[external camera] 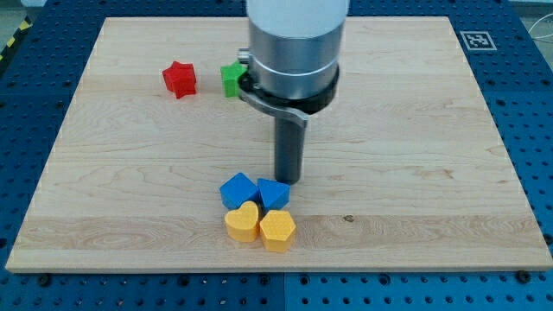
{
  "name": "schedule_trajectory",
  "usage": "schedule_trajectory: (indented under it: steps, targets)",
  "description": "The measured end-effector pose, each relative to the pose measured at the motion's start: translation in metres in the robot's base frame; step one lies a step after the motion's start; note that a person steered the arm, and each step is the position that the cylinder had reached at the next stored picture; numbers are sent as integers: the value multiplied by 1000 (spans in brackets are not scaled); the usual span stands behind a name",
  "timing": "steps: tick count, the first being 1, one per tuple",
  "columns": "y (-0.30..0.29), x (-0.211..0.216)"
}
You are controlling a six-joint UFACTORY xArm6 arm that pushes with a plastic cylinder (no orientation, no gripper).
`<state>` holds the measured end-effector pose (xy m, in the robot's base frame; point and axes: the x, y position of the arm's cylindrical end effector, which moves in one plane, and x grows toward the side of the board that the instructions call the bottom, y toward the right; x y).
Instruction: Move the blue cube a bit down
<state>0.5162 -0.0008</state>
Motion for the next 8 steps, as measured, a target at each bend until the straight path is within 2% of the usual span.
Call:
schedule_trajectory:
  steps: [5,8]
  targets:
    - [-77,7]
    - [-96,42]
